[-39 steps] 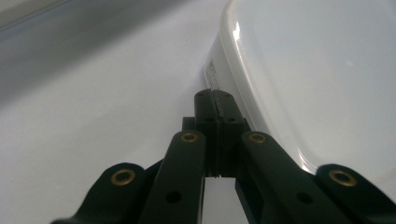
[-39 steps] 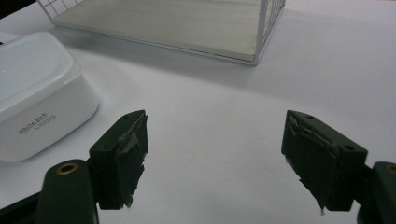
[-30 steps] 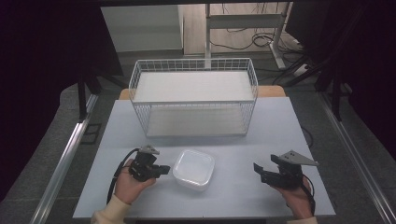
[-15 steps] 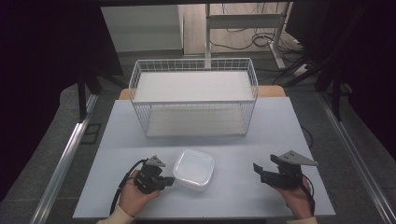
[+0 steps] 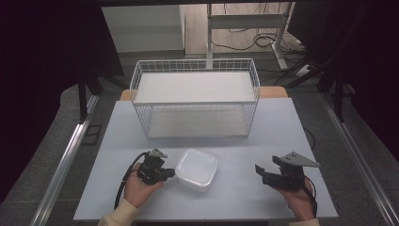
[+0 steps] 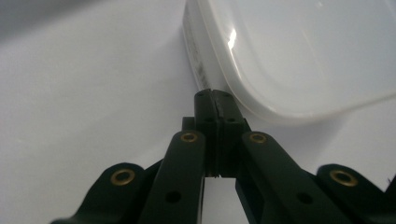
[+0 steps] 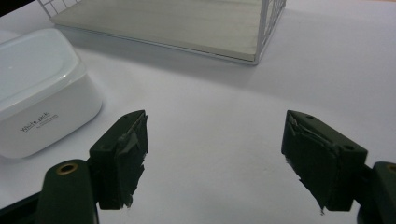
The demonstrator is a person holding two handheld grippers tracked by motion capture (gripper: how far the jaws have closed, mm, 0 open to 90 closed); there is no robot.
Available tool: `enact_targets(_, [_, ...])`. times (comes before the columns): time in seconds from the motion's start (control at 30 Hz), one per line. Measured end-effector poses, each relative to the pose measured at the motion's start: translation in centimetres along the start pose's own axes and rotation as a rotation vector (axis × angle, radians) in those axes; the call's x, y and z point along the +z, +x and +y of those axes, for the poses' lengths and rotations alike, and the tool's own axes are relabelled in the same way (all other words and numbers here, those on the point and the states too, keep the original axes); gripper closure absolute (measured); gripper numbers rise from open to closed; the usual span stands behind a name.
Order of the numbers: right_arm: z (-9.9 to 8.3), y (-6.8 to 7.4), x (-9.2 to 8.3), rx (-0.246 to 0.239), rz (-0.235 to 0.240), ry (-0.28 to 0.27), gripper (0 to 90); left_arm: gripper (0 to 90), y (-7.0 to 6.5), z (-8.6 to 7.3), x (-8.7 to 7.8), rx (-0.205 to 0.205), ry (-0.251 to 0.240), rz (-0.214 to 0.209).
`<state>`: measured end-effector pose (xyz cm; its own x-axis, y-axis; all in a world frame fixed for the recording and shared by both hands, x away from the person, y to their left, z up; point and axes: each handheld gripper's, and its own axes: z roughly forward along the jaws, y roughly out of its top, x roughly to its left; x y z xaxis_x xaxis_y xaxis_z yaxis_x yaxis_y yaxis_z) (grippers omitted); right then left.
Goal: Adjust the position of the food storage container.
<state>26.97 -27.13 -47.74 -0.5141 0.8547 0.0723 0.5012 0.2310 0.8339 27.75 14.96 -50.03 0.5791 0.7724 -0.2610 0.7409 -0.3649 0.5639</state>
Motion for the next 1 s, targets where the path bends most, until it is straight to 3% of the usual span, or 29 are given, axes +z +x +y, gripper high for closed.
enact_targets(0.2, [0.0,-0.1,-0.1,0.002,-0.003,-0.002,23.0,89.6,-0.2,0.8,0.6,-0.003,0.008,-0.021])
enact_targets(0.3, [0.0,-0.1,-0.1,-0.001,-0.003,-0.002,22.9,89.5,-0.4,0.5,0.2,0.009,0.014,-0.033])
enact_targets(0.43, [0.0,-0.2,-0.2,0.003,-0.005,-0.005,23.0,89.4,-0.5,-0.5,-0.3,-0.008,0.015,-0.076])
enact_targets(0.53, [0.0,-0.2,-0.3,0.003,-0.005,-0.008,22.9,89.5,-0.9,-0.5,-0.3,0.008,0.018,-0.058])
enact_targets(0.77, [0.0,-0.3,-0.3,0.0,-0.008,-0.008,23.0,89.6,-1.8,-0.6,-0.5,0.022,0.029,-0.084])
enact_targets(0.9, [0.0,-0.3,-0.4,0.005,-0.009,-0.007,23.0,89.5,-2.8,-1.2,-0.6,0.054,0.053,-0.113])
enact_targets(1.0, [0.0,-0.4,-0.5,0.003,-0.009,-0.012,23.0,89.4,-3.4,-1.0,-0.2,0.071,0.059,-0.11])
